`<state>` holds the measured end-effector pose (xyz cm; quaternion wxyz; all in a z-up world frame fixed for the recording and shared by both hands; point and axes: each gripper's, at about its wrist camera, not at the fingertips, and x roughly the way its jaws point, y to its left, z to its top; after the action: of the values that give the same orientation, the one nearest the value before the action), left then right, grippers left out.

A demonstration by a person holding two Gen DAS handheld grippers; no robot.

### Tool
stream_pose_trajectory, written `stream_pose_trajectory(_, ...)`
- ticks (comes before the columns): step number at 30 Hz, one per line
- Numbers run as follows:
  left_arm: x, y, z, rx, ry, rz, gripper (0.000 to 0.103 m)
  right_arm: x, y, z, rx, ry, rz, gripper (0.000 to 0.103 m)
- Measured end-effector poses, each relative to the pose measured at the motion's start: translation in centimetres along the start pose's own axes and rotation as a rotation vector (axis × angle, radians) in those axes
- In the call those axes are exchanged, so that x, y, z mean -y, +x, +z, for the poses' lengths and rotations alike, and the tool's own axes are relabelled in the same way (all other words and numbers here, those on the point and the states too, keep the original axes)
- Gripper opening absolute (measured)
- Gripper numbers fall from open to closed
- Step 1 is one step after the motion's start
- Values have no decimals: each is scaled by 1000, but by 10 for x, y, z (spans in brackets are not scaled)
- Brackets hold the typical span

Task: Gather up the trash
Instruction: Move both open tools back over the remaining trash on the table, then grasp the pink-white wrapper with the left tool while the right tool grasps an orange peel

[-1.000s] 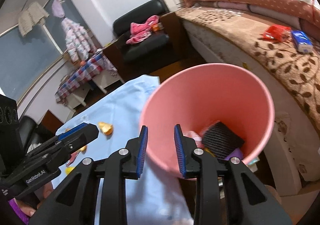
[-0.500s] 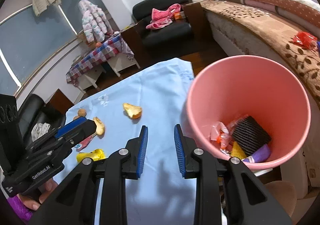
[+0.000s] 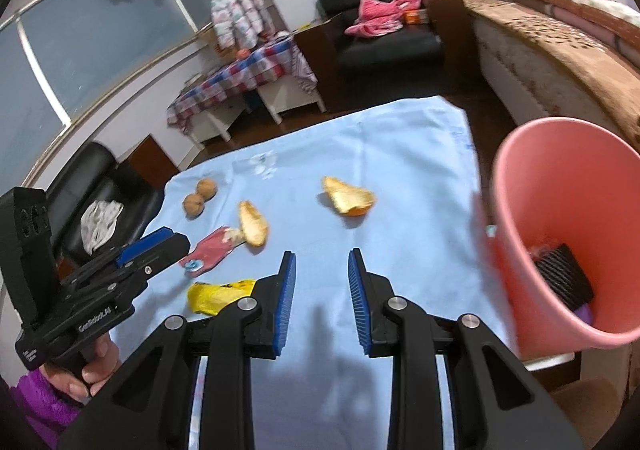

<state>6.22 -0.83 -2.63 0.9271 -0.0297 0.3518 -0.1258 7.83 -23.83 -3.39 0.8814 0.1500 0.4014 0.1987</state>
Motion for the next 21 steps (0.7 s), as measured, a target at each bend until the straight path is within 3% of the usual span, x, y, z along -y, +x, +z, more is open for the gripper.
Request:
stream_pose_trajectory(5,-40,-5,-8,0,-62,64,43,-20,18,5,-40,-44,28,28)
stream_pose_trajectory(9,-62,2,-11,-32,-107,72,43,-39,35,8,-76,-88,35,28)
stream_pose_trajectory(21,-65,42,-16,-109,-51,84,43,-63,80,16,-170,-135,57,28)
